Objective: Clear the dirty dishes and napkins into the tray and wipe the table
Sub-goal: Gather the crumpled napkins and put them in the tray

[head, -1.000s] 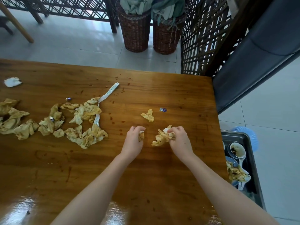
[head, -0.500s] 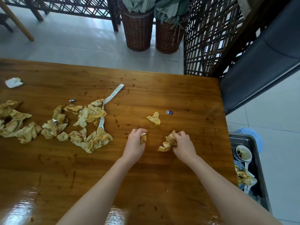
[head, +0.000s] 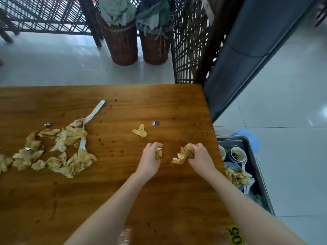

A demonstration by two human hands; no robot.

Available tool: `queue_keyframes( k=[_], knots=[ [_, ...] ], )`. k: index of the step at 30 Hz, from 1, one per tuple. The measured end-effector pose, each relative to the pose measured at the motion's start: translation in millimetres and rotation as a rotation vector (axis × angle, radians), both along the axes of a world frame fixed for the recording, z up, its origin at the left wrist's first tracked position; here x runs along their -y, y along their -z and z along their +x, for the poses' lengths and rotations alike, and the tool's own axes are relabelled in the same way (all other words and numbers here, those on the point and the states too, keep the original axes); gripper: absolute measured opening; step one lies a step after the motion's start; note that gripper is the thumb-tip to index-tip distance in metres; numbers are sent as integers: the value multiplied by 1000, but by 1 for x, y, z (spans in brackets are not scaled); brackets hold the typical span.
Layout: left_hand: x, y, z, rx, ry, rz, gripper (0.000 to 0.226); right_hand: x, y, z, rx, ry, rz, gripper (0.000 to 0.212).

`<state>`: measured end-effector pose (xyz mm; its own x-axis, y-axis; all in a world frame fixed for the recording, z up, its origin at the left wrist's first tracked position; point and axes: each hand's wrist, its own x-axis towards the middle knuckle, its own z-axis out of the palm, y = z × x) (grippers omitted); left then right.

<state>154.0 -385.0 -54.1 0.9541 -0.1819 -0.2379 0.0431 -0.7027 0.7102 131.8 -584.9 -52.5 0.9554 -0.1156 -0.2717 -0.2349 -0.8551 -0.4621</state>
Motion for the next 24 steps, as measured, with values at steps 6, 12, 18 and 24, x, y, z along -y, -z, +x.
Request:
queue_keyframes(
  k=[6,12,18,24],
  knots=[
    [79,-1,-17,-24,76,4,51,72,-2,-26,-37,87,62,37],
    [162,3,-33,-50,171,-41,49,148,3,-53,-61,189,90,24],
    [234,14,-35,-57,265,-76,47,216,15,-74,-126,290,102,31],
    [291,36,-36,-150,338,-53,45,261,32,-91,-218,363,98,34]
  ],
)
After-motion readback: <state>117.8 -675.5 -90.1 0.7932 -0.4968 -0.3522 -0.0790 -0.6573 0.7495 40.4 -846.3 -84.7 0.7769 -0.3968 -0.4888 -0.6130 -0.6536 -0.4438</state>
